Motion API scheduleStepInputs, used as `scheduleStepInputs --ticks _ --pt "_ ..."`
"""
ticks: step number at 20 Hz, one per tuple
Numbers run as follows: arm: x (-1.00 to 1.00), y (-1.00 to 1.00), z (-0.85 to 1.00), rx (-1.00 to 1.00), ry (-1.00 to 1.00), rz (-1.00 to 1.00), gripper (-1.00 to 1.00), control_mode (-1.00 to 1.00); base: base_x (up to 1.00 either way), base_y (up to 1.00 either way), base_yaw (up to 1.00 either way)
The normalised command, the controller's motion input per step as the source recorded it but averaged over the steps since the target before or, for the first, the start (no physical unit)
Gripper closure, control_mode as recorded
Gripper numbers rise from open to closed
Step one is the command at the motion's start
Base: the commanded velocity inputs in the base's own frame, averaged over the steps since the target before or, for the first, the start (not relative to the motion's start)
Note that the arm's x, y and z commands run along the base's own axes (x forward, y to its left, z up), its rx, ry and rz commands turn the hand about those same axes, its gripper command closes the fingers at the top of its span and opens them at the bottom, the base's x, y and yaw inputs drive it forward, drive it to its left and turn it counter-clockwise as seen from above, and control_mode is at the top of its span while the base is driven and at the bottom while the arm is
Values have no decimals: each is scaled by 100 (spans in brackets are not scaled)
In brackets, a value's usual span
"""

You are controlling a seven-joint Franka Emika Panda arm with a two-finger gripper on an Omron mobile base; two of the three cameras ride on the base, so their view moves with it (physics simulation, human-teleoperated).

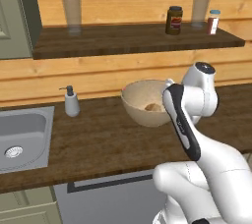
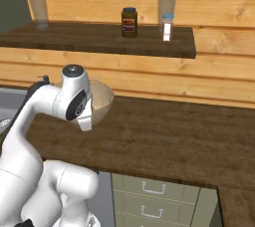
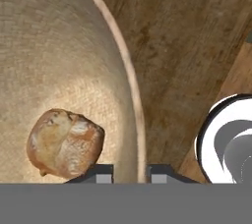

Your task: Open the cabinet, pick up the bread from the cabinet and place it in the basket. Then move the basket to the dining counter.

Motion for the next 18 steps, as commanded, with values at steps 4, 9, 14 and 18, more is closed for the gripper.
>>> scheduleStepInputs --ticks 4,9,14,18 --pt "0 0 0 0 0 0 100 -100 0 0 0" --pt "-6 0 0 0 0 0 100 100 -61 -5 -2" --pt "0 0 0 0 0 0 100 100 -94 -17 -35" --pt "0 0 0 0 0 0 100 100 -49 -4 -75"
